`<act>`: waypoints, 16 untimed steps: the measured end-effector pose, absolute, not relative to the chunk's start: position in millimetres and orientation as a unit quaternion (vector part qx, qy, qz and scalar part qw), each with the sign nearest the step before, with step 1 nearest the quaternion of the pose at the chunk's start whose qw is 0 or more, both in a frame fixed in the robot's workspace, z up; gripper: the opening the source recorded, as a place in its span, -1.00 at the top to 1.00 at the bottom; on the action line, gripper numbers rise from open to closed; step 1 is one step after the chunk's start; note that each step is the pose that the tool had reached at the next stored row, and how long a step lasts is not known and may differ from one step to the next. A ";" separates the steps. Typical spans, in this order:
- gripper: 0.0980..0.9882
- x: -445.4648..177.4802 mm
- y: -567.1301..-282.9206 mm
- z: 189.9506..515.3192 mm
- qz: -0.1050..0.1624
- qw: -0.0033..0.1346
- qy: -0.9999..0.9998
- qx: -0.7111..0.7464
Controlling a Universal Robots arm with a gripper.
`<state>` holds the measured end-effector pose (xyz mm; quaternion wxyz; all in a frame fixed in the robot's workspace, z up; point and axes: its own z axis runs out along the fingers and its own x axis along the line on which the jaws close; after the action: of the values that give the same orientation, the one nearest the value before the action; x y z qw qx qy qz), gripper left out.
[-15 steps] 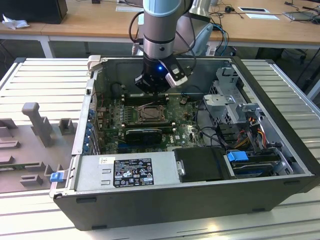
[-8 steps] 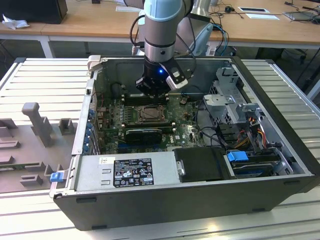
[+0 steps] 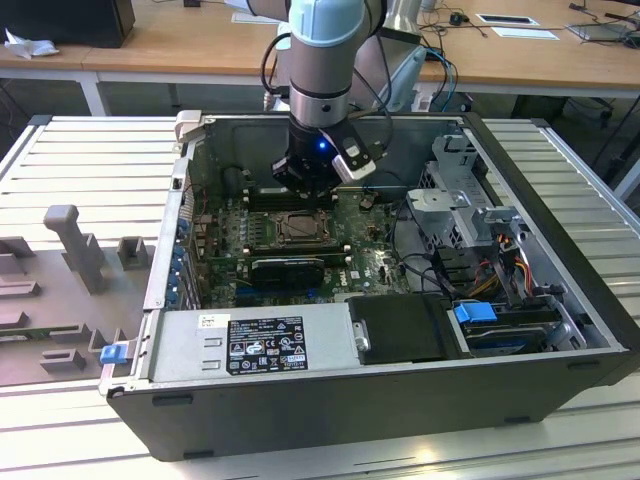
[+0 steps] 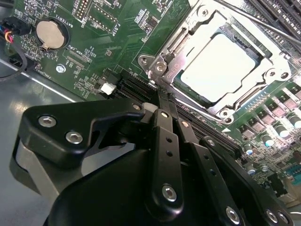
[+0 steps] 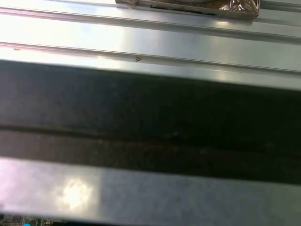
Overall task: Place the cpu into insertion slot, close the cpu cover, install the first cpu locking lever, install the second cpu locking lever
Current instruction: 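Install the first cpu locking lever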
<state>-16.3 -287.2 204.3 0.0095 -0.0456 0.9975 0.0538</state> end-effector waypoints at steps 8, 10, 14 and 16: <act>0.98 -16.3 -288.1 205.0 0.052 0.009 0.998 -0.046; 0.98 -16.3 -288.1 205.1 0.052 0.009 0.998 -0.046; 0.98 -16.3 -288.2 204.5 0.051 0.009 0.998 -0.046; 0.98 -16.3 -288.3 203.7 0.049 0.009 0.998 -0.046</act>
<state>-16.3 -288.3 203.7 0.0092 -0.0457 0.9977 0.0490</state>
